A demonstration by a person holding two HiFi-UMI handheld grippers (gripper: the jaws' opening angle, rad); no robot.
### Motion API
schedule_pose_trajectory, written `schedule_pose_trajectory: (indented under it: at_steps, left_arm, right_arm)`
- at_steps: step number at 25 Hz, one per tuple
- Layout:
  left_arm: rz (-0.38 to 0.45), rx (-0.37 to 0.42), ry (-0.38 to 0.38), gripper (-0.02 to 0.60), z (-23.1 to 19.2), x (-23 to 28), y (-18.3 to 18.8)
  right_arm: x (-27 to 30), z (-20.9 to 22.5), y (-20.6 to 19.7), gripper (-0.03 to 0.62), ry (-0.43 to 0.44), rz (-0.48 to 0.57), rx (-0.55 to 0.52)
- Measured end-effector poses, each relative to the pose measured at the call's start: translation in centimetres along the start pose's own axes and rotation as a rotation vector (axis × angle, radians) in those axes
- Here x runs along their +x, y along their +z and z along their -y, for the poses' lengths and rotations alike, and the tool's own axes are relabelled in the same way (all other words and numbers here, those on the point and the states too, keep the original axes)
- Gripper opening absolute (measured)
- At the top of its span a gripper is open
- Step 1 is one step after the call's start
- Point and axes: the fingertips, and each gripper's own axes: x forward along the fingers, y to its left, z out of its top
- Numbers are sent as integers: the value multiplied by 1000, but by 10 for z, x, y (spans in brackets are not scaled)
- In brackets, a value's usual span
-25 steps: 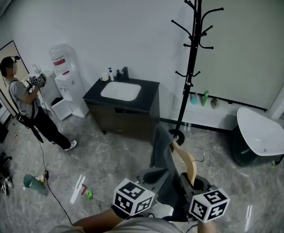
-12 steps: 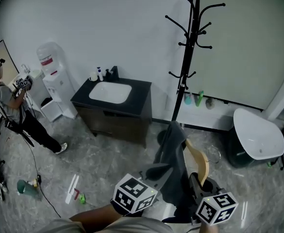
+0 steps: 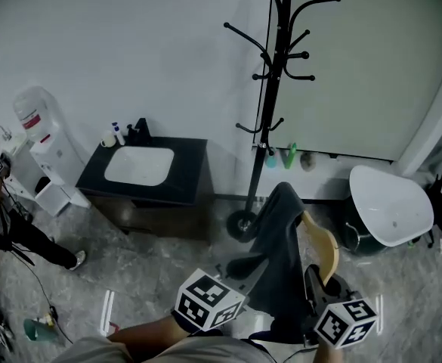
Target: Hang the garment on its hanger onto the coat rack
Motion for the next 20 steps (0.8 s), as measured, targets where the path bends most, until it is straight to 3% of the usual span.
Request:
schedule_pose_trajectory:
  at_steps: [10,20]
  left_arm:
    - [-1,-10,-13,6,-70,66,32]
    - [12,26,82,5,-140,175,89]
  right_arm:
    - [83,72,61,14,-76,30,19]
    - [187,163,128,15,-63,0,-4]
